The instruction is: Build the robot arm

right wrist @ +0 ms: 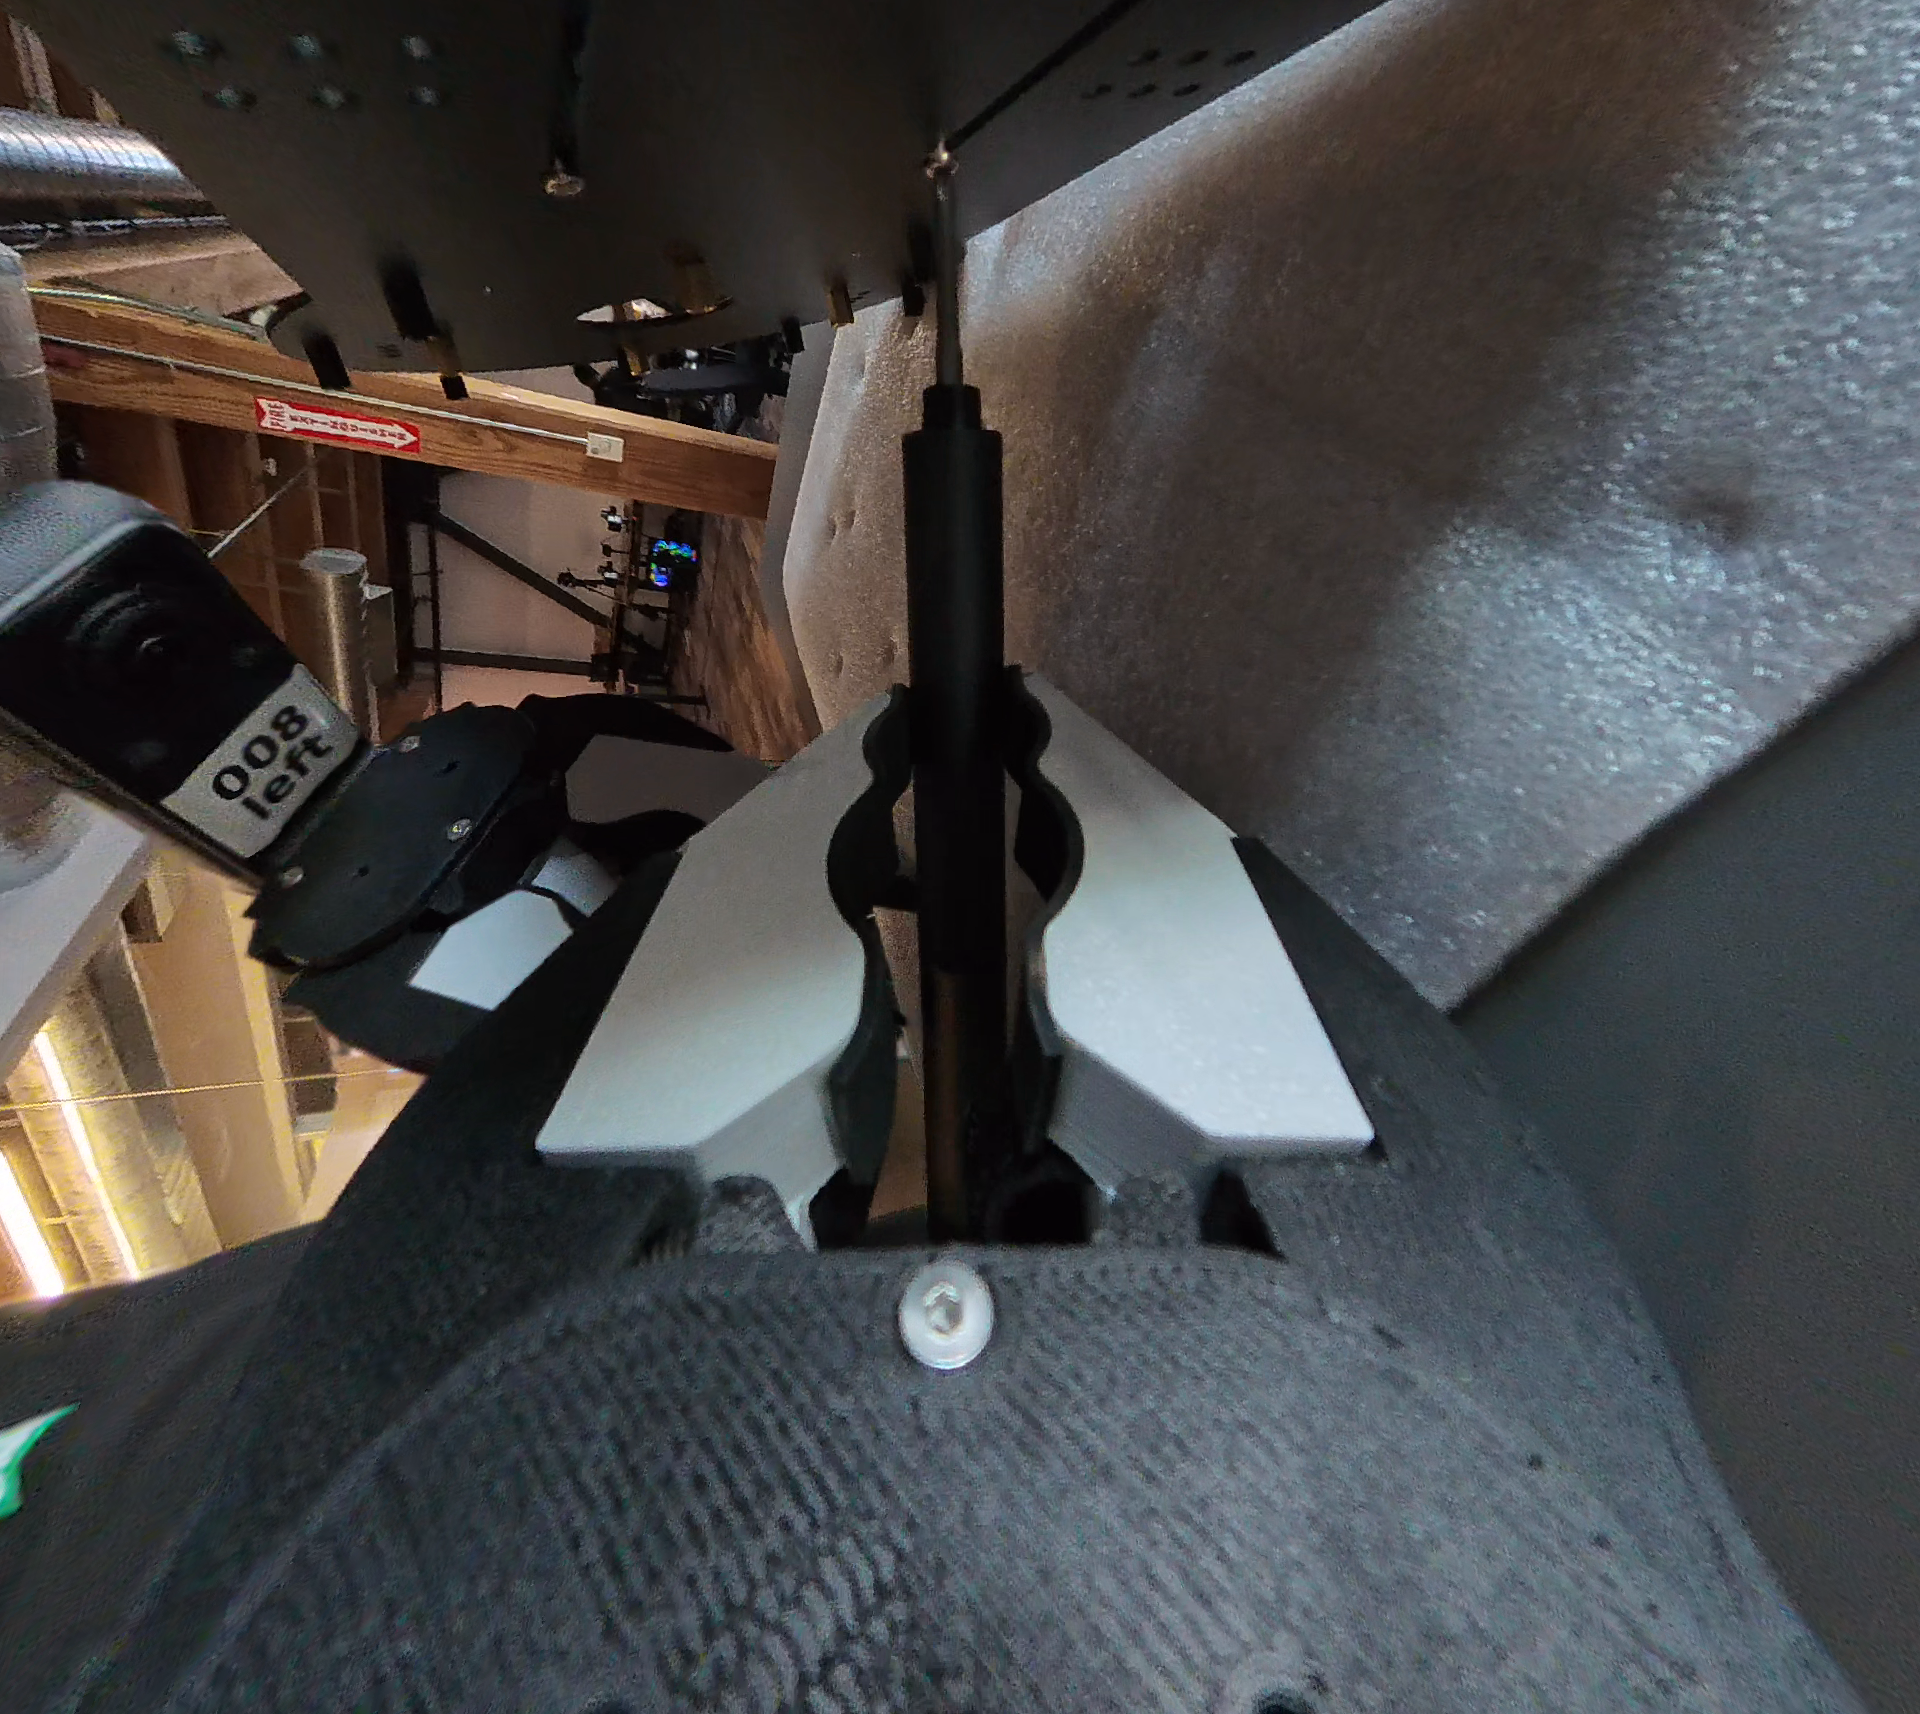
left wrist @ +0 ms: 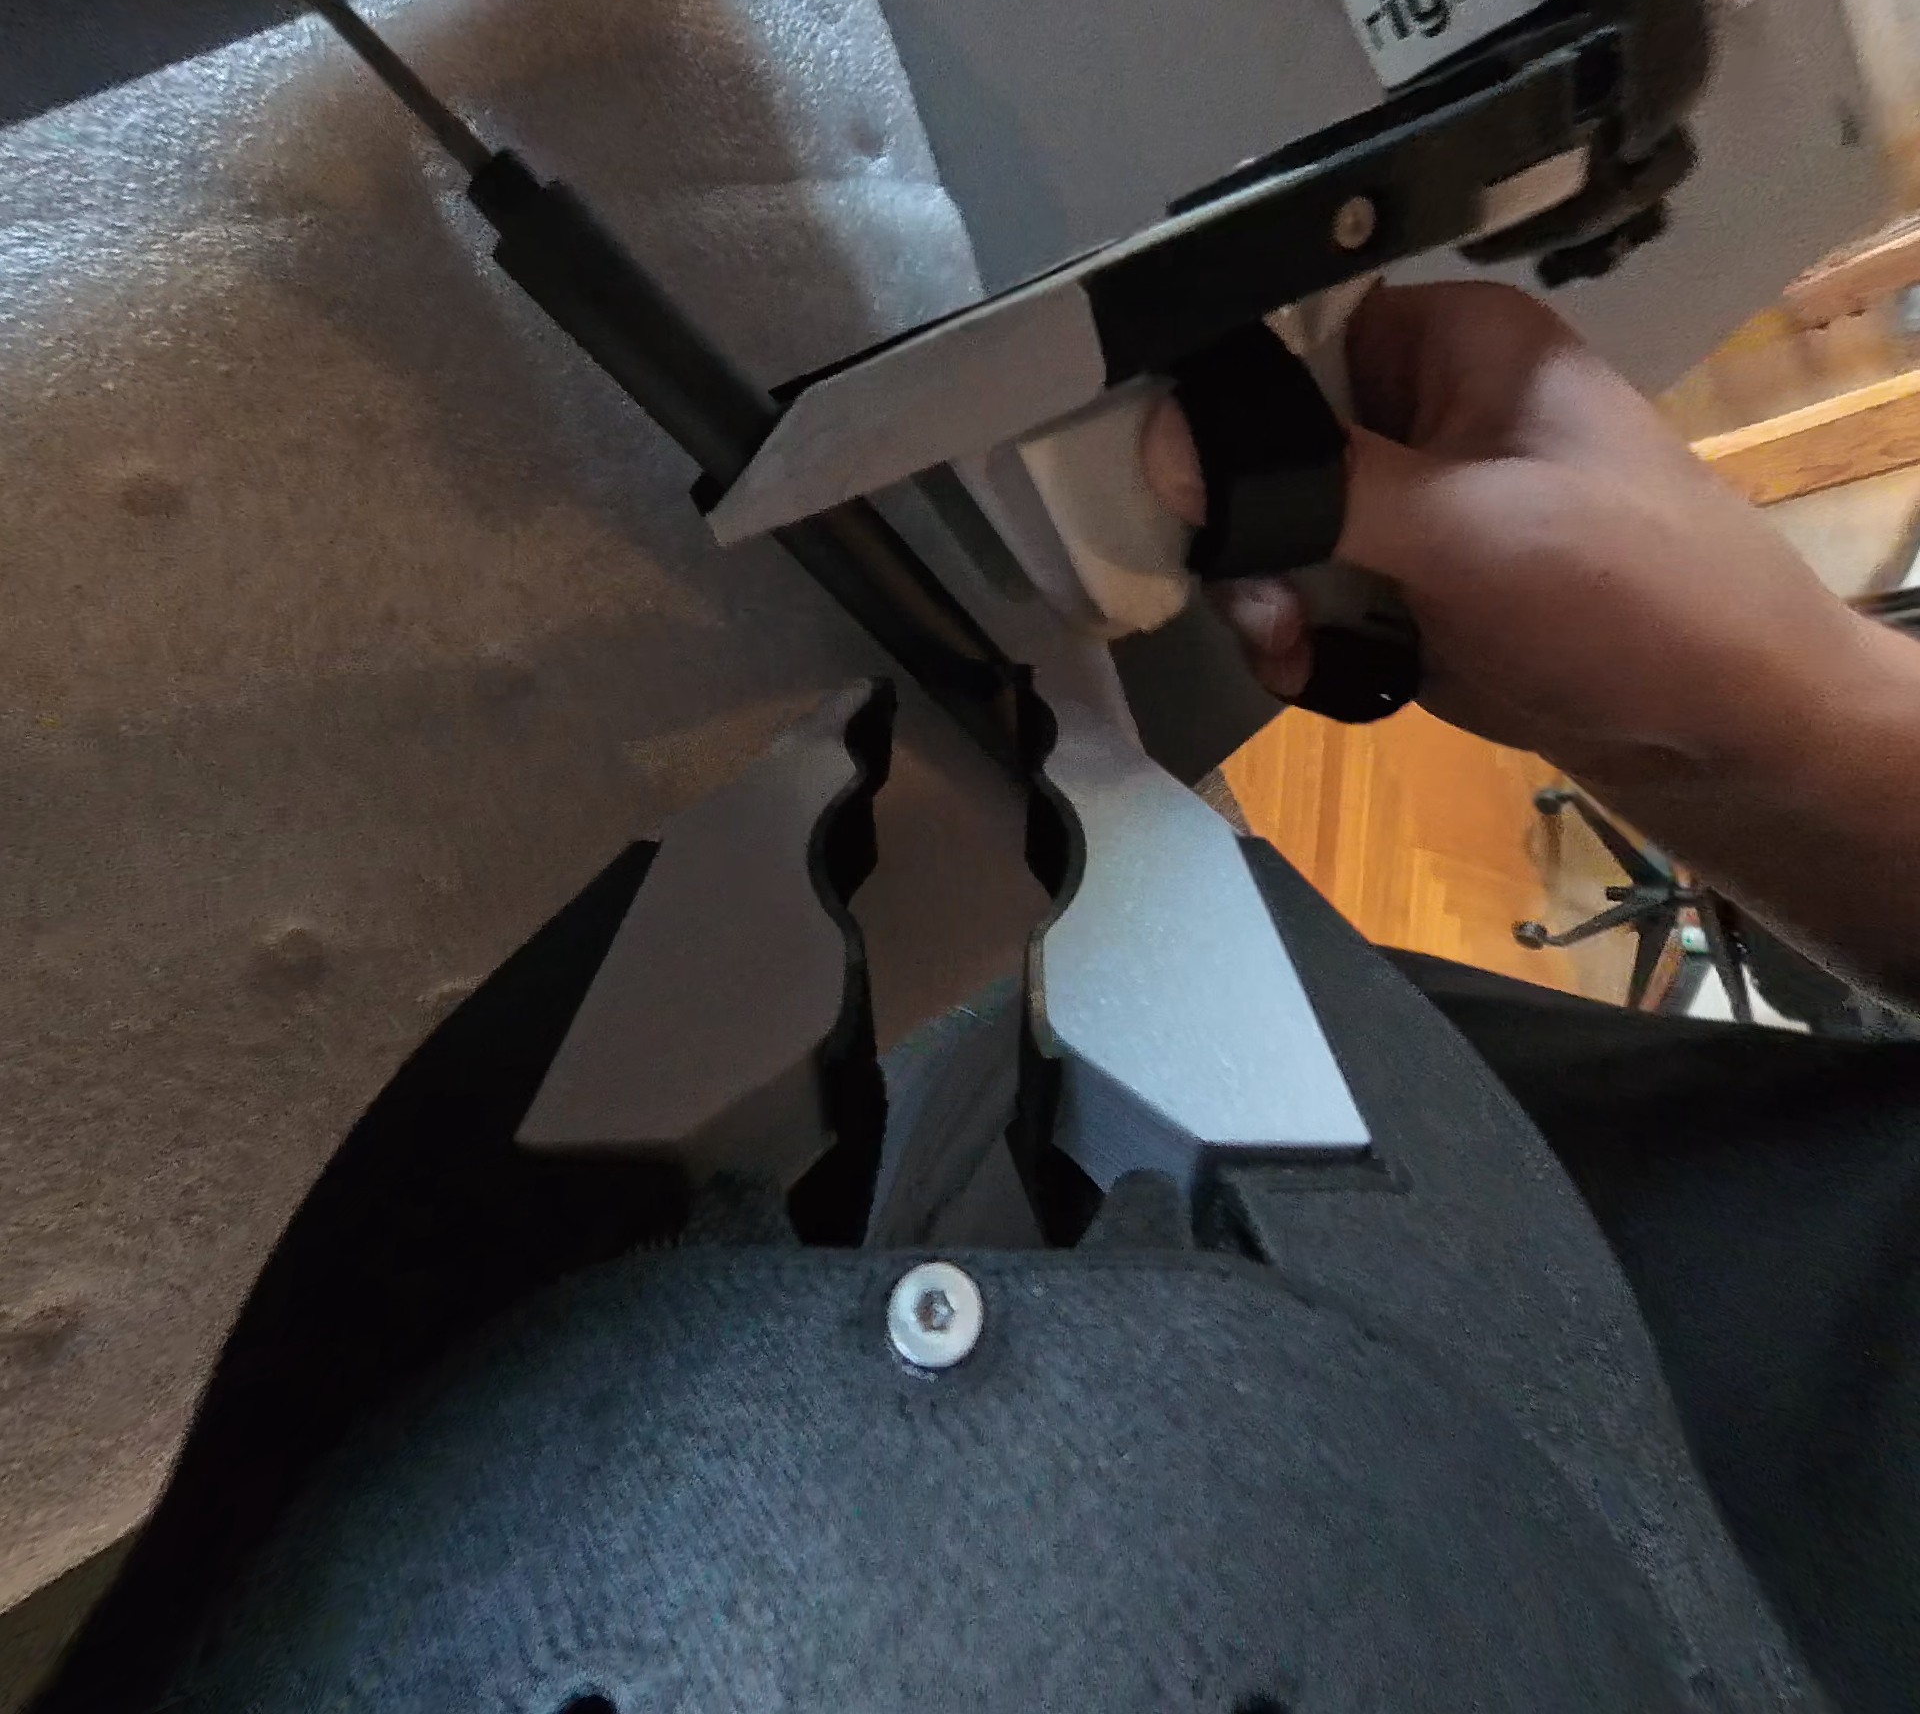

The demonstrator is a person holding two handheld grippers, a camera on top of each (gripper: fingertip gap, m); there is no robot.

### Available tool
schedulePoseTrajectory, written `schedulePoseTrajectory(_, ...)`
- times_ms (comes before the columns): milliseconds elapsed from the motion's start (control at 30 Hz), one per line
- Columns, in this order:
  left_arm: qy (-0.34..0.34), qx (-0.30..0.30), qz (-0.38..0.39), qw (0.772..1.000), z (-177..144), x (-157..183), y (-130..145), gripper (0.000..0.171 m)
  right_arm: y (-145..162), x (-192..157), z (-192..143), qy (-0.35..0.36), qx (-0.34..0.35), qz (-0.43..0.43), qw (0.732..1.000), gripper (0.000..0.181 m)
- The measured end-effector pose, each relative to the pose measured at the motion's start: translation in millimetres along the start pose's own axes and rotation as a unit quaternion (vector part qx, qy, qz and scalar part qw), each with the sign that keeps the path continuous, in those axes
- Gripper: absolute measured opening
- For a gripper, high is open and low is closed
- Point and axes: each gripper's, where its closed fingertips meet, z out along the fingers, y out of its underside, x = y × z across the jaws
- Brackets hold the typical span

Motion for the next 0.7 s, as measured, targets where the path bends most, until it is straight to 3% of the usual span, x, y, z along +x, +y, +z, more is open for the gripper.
schedulePoseTrajectory(200, 0.029, 0.052, 0.098, 0.993, -41.0, -28.4, 5.7, 0.021, -1.1, -1.4, 1.3, -0.024, 0.028, 0.029, 0.999, 0.017)
schedulePoseTrajectory(400, 0.058, 0.031, 0.210, 0.975, -69.3, -58.0, 17.3, 0.018, -2.7, -0.9, 1.1, -0.013, 0.061, 0.040, 0.997, 0.017)
schedulePoseTrajectory(700, 0.091, 0.026, 0.263, 0.960, -71.2, -63.3, 8.5, 0.014, -3.2, -1.6, -1.0, -0.008, 0.094, 0.058, 0.994, 0.017)
